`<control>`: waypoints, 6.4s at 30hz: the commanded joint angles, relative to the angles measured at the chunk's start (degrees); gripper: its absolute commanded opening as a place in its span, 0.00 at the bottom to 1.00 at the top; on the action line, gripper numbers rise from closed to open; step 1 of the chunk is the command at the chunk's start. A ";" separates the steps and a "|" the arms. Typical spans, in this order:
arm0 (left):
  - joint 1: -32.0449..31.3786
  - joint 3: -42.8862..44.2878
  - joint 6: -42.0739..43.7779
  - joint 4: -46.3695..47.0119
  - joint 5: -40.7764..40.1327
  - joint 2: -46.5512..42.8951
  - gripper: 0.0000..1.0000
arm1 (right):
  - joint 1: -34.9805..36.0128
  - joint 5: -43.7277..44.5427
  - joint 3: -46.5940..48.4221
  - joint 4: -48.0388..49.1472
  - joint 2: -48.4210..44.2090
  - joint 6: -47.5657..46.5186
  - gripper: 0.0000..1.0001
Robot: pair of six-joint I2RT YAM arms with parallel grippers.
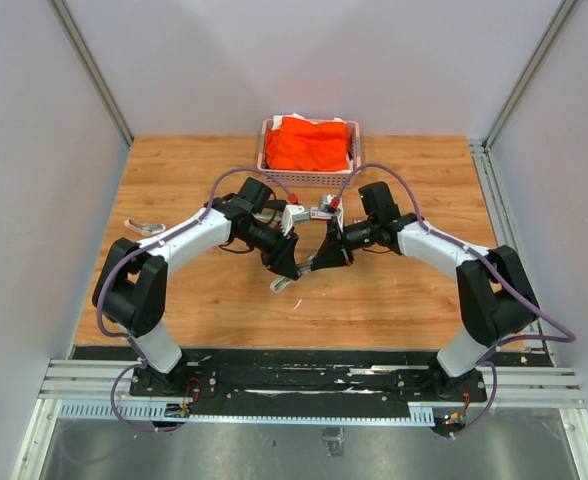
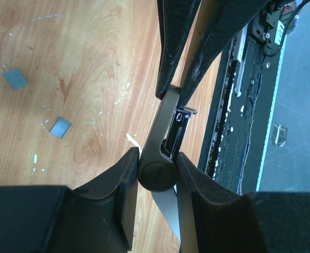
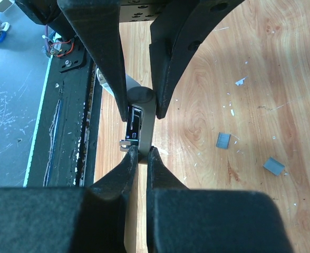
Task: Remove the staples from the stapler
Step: Place the stapler at the center of the board.
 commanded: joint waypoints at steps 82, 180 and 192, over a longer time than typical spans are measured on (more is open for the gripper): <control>-21.54 -3.57 12.81 12.09 -59.19 -5.29 0.52 | -4.64 0.62 1.64 12.41 7.65 33.60 0.00; 29.91 20.93 62.19 -8.16 -49.16 23.54 0.25 | -17.08 21.24 -1.20 7.26 -5.26 22.20 0.54; 30.45 22.34 60.92 -12.11 -50.68 24.42 0.28 | -17.08 20.03 -1.55 7.88 -6.11 22.49 0.54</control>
